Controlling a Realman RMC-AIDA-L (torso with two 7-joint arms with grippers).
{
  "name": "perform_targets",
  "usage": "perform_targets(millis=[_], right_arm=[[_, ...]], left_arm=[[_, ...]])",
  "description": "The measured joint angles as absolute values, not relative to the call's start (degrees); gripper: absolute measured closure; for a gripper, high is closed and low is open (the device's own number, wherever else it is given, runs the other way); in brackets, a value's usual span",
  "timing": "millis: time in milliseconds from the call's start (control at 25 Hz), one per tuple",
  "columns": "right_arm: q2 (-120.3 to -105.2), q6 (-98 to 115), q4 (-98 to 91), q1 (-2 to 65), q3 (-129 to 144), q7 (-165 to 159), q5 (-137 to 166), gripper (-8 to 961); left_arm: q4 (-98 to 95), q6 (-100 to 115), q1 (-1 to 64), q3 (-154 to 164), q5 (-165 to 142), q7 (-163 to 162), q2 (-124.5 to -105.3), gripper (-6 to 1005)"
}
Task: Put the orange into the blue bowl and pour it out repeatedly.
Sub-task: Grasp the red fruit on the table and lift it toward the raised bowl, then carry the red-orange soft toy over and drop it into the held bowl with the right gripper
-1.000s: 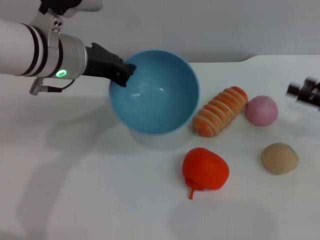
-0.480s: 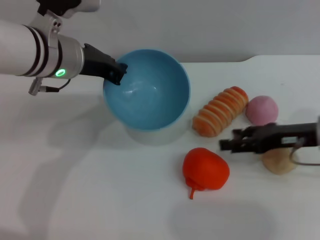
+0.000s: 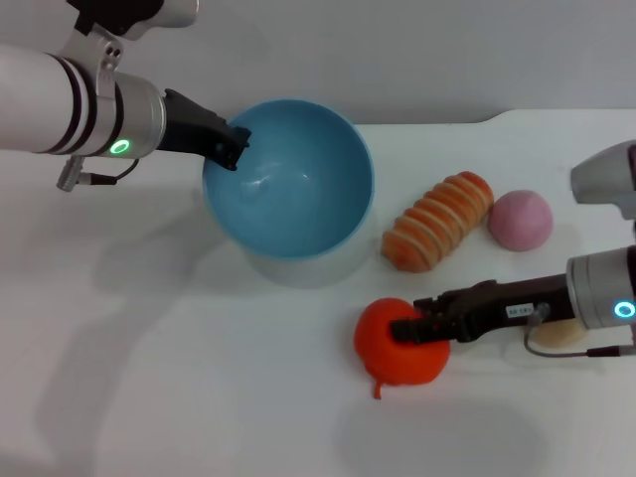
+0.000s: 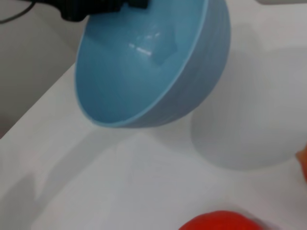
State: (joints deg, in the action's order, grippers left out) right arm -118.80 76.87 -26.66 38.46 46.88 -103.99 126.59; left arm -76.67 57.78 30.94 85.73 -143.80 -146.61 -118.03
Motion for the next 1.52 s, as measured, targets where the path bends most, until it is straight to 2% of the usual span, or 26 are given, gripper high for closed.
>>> perform_targets(millis=[280,480,840,1040,1240,1520], right_arm=[[-118.65,77.28,-27.27,38.71,50.00,-103.79,126.45,350],[-118.67,79.51,-28.48,37.75,49.83,-101.67,123.38,593],[-118.50,90.79,-40.62,31.57,49.55,-98.52,111.78,800],[-118.36,98.97,-54.20,26.79,48.47,-99.62,102.81,856],[-118.64,102.34,-59.92,26.03,47.47,-98.94,99.62,893],[-118.35,96.16,-54.42,28.65,49.80,-97.49,100.78,913]], left_arm=[[-75.99,57.17,30.89,86.59,-144.15,-146.11,-118.03,999],[-75.69,56.66,30.78,87.14,-144.44,-145.98,-118.04,999],[-75.46,55.85,30.83,87.15,-144.87,-145.91,-117.99,1000],[-75.38,55.99,31.15,87.11,-145.76,-146.09,-117.98,1000],[-74.99,61.01,33.60,89.04,-145.30,-146.24,-118.14,1000],[-75.71,66.67,36.65,92.95,-142.70,-146.45,-118.42,1001]])
